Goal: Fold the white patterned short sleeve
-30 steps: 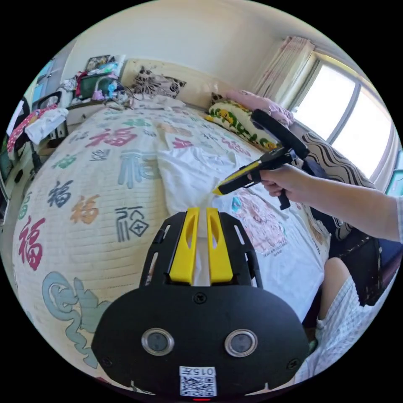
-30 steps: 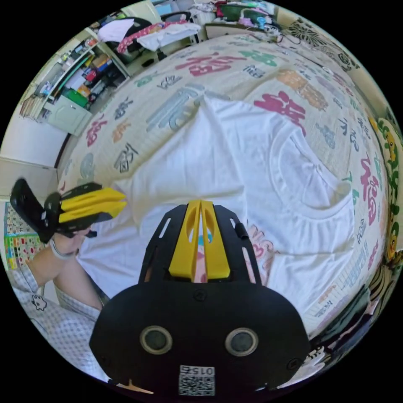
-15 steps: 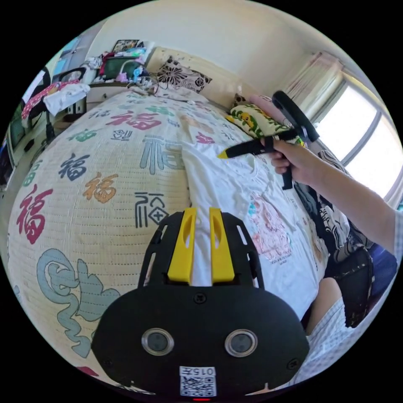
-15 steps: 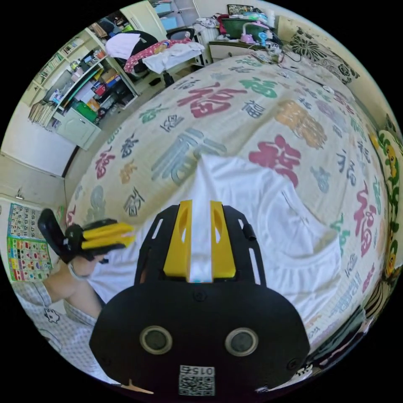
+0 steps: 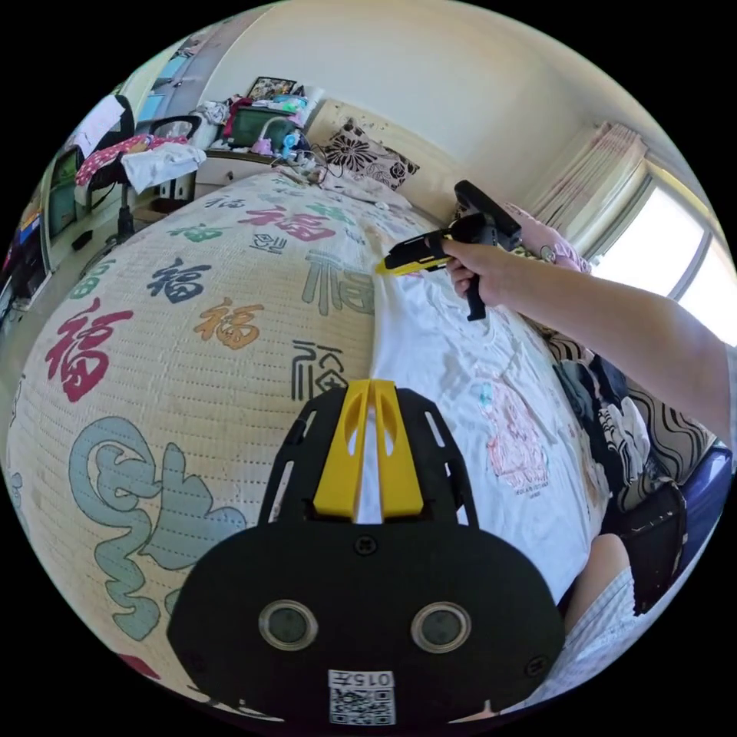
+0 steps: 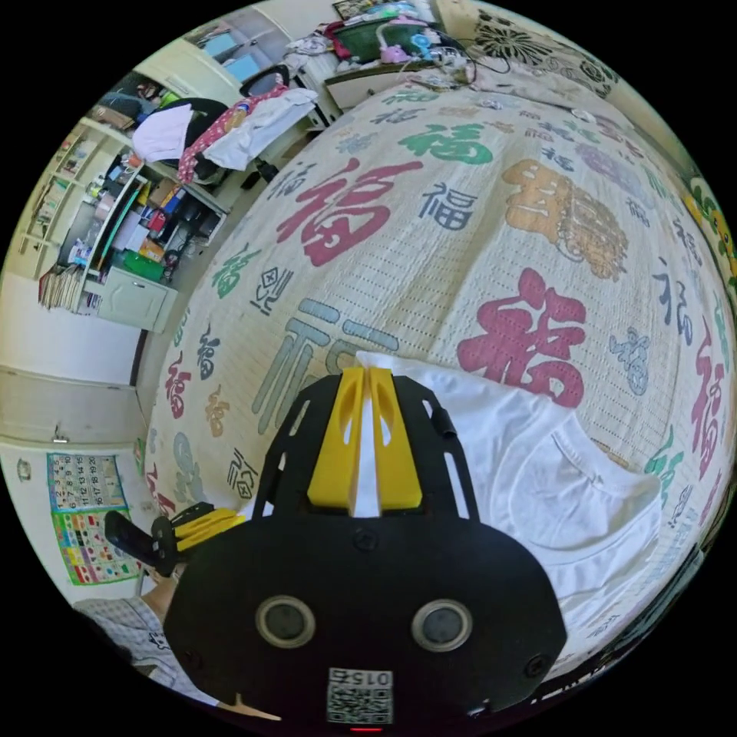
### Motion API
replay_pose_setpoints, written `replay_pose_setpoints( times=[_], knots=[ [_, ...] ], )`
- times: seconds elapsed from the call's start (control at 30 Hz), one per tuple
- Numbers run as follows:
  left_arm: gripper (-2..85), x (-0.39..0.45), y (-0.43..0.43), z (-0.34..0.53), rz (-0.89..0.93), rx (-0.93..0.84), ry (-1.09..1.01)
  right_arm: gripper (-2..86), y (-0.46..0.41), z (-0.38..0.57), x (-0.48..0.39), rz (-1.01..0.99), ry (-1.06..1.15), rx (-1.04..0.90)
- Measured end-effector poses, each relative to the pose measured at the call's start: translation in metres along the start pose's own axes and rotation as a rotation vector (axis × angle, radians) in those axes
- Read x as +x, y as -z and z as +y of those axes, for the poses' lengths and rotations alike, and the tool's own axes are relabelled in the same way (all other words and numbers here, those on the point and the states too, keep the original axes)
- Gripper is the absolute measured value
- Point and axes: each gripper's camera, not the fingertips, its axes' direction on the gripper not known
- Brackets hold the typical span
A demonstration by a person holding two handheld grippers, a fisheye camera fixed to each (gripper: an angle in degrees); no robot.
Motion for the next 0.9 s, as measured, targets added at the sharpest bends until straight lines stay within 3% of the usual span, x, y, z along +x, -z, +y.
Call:
replay_pose_setpoints(
  times=[0.17,0.3,0.43,0.5,0.6,0.73,0.9],
  knots=[
    [0.2,0.008,-0.026,-0.003,-0.057,-0.037,-0.008,5.5,0.029,0.018,0.003,0.038,0.027,0.012],
    [0.1,0.023,-0.015,0.005,-0.184,0.059,-0.038,1.5,0.089,0.06,-0.006,0.163,0.168,0.122],
    [0.0,0.063,-0.043,-0.004,0.01,0.022,-0.146,-0.2,0.115,0.121,-0.01,-0.03,0.323,0.005],
    [0.1,0.08,-0.071,-0.007,0.037,-0.06,-0.189,-0.5,0.112,0.142,-0.004,-0.043,0.321,-0.05],
    [0.6,0.092,-0.126,-0.003,-0.035,-0.24,-0.226,-0.8,0.107,0.169,0.013,0.097,0.288,-0.143],
    [2.4,0.1,-0.135,-0.021,-0.031,-0.265,-0.262,0.5,0.177,0.201,0.055,0.035,0.21,-0.017],
    [6.7,0.135,-0.148,-0.1,-0.074,-0.141,-0.447,5.4,0.27,0.23,0.14,0.197,0.039,0.114]
  ],
)
